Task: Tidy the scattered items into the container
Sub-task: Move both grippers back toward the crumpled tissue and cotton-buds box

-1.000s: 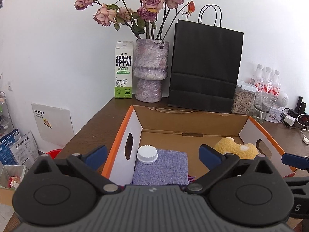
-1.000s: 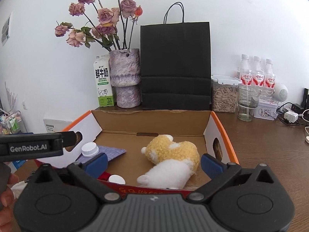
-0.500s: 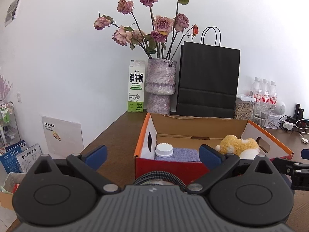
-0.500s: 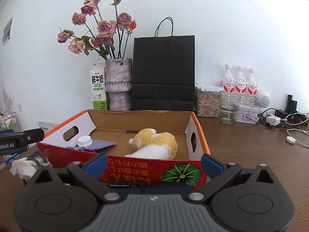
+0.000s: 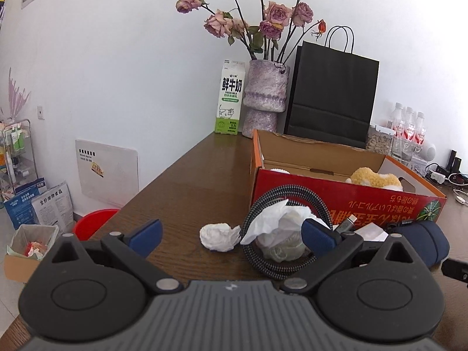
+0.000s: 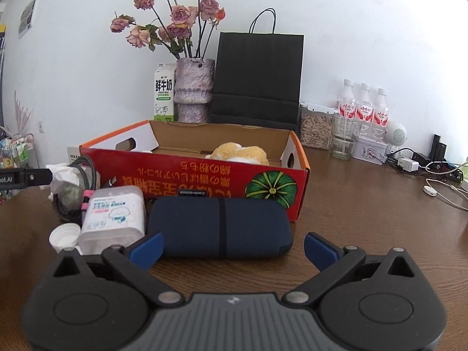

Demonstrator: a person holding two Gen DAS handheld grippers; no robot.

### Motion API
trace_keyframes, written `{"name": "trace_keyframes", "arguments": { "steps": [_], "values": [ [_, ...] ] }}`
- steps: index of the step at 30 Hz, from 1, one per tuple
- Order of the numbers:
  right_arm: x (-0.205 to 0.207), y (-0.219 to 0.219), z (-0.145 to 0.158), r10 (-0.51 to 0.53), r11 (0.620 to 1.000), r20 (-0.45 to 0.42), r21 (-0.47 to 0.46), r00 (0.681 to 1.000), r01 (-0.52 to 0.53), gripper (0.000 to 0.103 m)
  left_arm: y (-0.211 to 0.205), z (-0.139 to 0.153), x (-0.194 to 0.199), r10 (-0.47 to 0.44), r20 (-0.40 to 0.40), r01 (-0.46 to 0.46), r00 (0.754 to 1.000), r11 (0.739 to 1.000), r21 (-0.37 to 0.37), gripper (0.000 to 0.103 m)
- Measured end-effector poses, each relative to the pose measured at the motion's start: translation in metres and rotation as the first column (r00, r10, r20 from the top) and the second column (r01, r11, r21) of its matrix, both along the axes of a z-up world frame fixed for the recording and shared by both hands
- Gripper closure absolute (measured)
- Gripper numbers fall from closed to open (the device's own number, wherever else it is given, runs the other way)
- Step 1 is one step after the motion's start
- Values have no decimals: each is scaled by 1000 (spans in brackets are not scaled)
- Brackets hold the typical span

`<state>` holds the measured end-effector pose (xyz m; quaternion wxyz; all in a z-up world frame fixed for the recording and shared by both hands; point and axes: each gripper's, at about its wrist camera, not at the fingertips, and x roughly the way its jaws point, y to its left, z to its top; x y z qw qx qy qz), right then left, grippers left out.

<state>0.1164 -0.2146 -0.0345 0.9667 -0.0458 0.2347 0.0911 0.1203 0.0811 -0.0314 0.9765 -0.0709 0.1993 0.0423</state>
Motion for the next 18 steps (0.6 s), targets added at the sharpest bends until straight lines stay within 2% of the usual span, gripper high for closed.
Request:
{"name": "trace_keyframes", "arguments": {
  "steps": [3, 7, 10, 18],
  "values": [
    [-4, 1, -1, -1, 1000, 2, 4, 1000, 1, 0, 3, -1, -3, 0, -2, 0, 1000, 1000, -19, 0],
    [2, -1, -3, -35, 999, -44, 11, 998, 35, 0, 1, -2, -2, 29, -25, -29, 999, 1000, 2, 0],
    [5, -6, -5, -56, 998, -63, 32, 996, 58, 0, -1, -1, -4, 34, -6, -34, 999, 999, 19, 0],
    [6, -10, -6, -76, 996, -69, 38, 995, 78, 0, -17, 3, -9, 55, 31, -58, 998, 991, 119, 0]
  ]
}}
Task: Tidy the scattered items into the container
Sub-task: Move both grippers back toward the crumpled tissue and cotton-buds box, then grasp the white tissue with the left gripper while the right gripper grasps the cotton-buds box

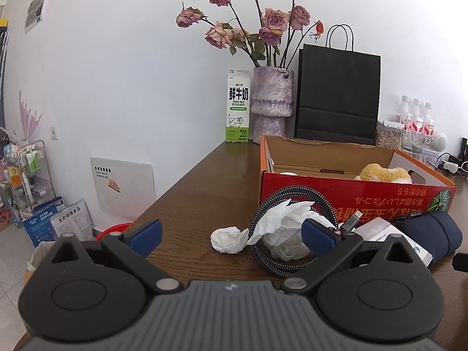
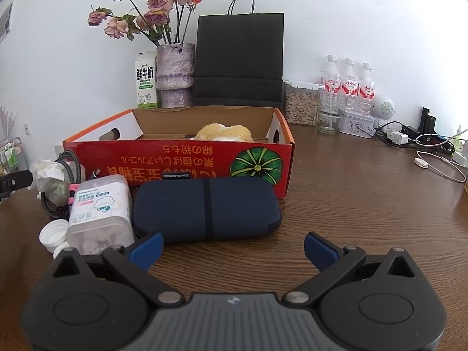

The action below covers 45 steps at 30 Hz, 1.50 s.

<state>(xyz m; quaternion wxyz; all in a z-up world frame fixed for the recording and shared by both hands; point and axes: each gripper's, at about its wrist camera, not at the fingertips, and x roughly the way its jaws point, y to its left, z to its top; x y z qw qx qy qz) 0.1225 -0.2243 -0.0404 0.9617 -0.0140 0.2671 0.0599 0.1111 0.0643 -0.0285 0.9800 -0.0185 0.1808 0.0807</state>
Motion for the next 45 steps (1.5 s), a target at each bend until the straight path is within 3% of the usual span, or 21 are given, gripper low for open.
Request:
{"name": "trace_keyframes", "arguments": {
  "steps": [6, 23, 31, 38, 43, 44, 45],
  "values": [
    [0, 0, 0, -6, 1000, 1, 4, 1000, 6, 0, -5, 0, -1, -13, 13, 13, 1000, 1000, 29, 0],
    [1, 0, 0, -3, 1000, -2, 1, 1000, 3, 0, -2, 0, 1, -14, 0, 14, 1000, 1000, 14, 0],
    [2, -1, -1, -3, 1000, -1, 7, 1000, 3, 0, -23, 2, 14, -93, -31, 95, 995, 992, 87, 0],
    [0, -3, 0, -3, 1000, -1, 19, 1000, 3, 0, -25, 6, 39, -108, -122, 111, 987, 994, 17, 0],
    [1, -5, -1, -6, 999, -8, 32, 1000, 6, 0, -23, 7, 32, -127, -62, 127, 990, 992, 8, 0],
    [1, -5, -1, -7, 999, -8, 33, 1000, 7, 0, -23, 8, 30, -134, -53, 135, 990, 991, 12, 8],
    [1, -5, -1, -7, 999, -8, 35, 1000, 7, 0, -24, 8, 29, -138, -52, 139, 989, 990, 18, 31]
  ]
}}
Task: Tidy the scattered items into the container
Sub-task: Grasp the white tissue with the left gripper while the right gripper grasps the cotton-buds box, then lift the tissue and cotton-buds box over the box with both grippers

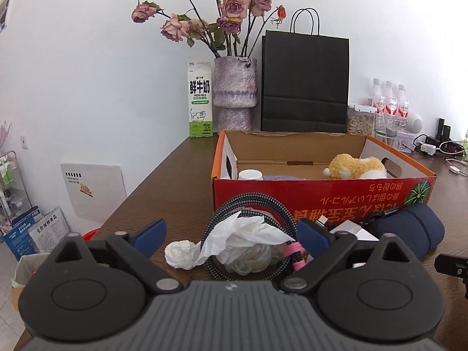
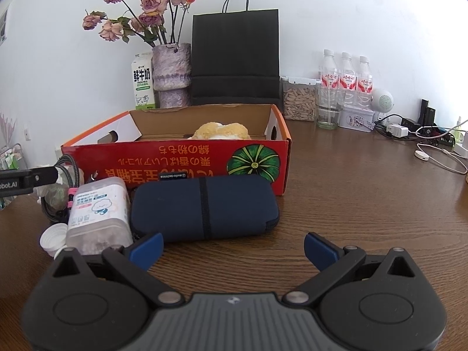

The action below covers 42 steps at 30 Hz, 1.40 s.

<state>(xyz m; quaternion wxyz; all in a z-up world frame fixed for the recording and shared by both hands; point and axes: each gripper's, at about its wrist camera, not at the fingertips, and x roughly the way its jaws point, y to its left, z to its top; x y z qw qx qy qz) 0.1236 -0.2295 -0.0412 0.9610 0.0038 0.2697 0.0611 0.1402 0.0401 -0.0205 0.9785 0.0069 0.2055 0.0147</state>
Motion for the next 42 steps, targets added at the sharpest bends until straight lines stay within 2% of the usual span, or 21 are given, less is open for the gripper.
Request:
{"name": "trace_keyframes", "arguments": {
  "steps": [1, 2, 3, 5, 9, 13, 16, 21, 24, 26, 32, 35, 39, 42],
  "values": [
    [0, 0, 0, -1, 1000, 1, 0, 1000, 1, 0, -2, 1, 1, -5, -13, 5, 1000, 1000, 10, 47],
    [0, 0, 0, -1, 1000, 2, 0, 1000, 1, 0, -2, -1, 2, -13, -36, 14, 999, 1000, 9, 74],
    [0, 0, 0, -1, 1000, 3, 0, 1000, 1, 0, -1, -2, 4, -17, -57, 17, 998, 1000, 3, 84],
    [-1, 0, 1, -3, 1000, 6, 0, 1000, 3, 0, 1, -6, 2, -17, -62, 16, 998, 1000, -15, 88],
    [0, 0, 0, -4, 1000, 3, 2, 1000, 4, 0, 14, 0, -12, 2, -20, -4, 1000, 997, -79, 90],
    [0, 0, 1, -5, 1000, 3, -2, 1000, 5, 0, 24, 8, -28, 10, 18, -8, 1000, 994, -111, 90],
    [1, 0, 0, -6, 1000, 1, -5, 1000, 6, 0, 28, 16, -37, 9, 47, -3, 999, 993, -119, 90],
    [-1, 1, 1, -7, 1000, 9, -12, 1000, 7, 0, 33, 18, -43, 25, 53, -19, 998, 992, -121, 90],
    [-10, 9, 4, 5, 998, 62, -56, 998, -1, 2, 38, 16, -47, 43, 41, -38, 998, 991, -125, 90],
    [-20, 20, 6, 52, 994, 97, -96, 994, -43, 2, 43, 14, -52, 52, 34, -47, 998, 991, -123, 90],
    [-39, 60, 11, 237, 969, 69, -91, 969, -231, 2, 53, 10, -68, 63, 12, -61, 998, 993, -105, 90],
    [-39, 76, 16, 260, 962, 77, -101, 963, -252, 8, 57, 7, -73, 63, 6, -62, 998, 992, -105, 90],
    [-24, 86, 25, 276, 958, 82, -99, 958, -268, 10, 61, 5, -74, 75, -2, -74, 997, 991, -114, 90],
    [-5, 95, 28, 311, 947, 42, -95, 949, -307, 21, 65, 5, -75, 81, -2, -81, 997, 989, -120, 90]
  ]
}}
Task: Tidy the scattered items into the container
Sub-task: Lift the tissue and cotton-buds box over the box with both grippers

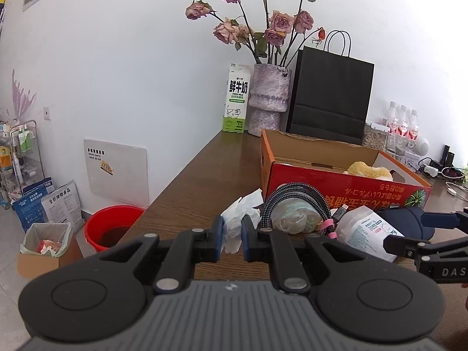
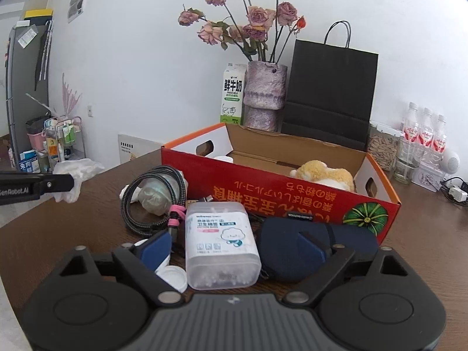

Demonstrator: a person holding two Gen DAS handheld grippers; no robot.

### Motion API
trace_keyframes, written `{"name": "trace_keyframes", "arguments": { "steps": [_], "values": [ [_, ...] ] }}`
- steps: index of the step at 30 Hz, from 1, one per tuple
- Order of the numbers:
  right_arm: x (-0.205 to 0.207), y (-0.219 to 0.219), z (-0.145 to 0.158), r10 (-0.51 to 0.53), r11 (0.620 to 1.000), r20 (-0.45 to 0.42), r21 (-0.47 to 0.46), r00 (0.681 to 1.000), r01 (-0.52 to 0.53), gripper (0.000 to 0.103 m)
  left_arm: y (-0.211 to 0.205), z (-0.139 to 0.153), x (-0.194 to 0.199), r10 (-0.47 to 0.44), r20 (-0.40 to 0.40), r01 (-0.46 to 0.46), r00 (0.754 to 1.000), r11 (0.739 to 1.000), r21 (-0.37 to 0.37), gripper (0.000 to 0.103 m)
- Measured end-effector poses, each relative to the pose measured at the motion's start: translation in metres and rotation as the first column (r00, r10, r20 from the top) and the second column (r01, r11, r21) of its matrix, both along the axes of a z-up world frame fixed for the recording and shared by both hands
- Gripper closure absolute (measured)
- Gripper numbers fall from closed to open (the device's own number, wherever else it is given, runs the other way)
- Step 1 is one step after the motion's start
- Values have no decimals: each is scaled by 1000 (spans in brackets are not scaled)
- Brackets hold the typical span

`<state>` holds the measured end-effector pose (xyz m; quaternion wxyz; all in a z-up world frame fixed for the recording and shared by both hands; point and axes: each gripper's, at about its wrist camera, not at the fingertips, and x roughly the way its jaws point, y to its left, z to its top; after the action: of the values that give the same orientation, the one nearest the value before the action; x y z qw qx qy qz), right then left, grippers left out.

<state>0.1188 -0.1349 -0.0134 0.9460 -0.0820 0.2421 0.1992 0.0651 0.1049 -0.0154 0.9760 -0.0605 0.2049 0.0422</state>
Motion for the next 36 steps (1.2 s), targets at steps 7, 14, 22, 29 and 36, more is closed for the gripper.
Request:
{"name": "trace_keyframes", "arguments": {
  "steps": [7, 14, 22, 29, 36],
  "values": [
    [42, 23, -10, 27, 998, -120, -45, 992, -32, 27, 6, -2, 2, 2, -8, -2, 1000, 1000, -8, 90],
    [42, 29, -13, 52, 996, -125, -64, 991, -60, 39, 10, -4, 4, 3, -15, -3, 1000, 1000, -17, 90],
    [29, 10, -4, 34, 999, -70, 11, 997, -33, 39, 5, -1, 6, -6, -6, 6, 1000, 1000, -15, 89],
    [28, -4, 18, 2, 999, 20, 53, 1000, -3, 39, -9, 15, 15, -41, 38, 40, 998, 999, 2, 89],
    [44, -21, 40, -50, 995, 100, 94, 994, 40, 39, -29, 39, 35, -79, 105, 76, 991, 997, 29, 89]
  ]
}}
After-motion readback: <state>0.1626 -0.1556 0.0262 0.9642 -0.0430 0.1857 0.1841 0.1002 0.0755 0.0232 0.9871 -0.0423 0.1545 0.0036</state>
